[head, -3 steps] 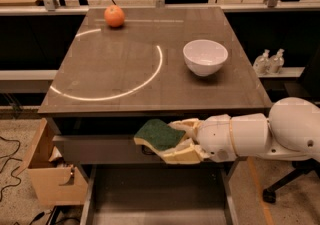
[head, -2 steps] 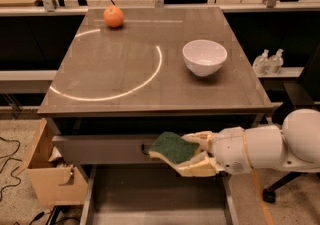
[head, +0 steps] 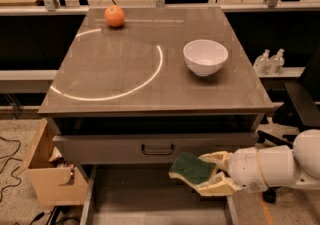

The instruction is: Place sponge into middle drawer

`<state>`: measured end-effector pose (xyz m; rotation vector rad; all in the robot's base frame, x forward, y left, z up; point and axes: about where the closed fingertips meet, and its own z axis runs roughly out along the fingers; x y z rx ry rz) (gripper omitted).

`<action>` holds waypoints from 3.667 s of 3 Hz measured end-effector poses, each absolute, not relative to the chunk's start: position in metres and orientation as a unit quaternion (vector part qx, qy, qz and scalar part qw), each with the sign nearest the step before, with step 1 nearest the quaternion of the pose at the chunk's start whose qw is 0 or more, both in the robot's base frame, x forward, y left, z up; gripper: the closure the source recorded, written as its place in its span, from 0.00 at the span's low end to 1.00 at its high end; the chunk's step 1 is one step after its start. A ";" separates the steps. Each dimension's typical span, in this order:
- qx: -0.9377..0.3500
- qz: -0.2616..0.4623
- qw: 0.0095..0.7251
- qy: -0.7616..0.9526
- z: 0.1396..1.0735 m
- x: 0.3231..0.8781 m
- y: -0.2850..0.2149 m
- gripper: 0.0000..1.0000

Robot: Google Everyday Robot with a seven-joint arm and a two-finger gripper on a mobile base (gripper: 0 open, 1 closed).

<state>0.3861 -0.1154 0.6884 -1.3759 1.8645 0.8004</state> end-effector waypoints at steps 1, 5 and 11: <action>-0.530 0.309 0.323 0.721 0.634 0.375 -0.135 1.00; -0.526 0.353 0.327 0.701 0.541 0.371 -0.104 1.00; -0.517 0.398 0.318 0.688 0.417 0.346 -0.001 0.59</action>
Offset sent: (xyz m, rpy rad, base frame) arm -0.0169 -0.0263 -0.1525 0.0141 0.1008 0.0331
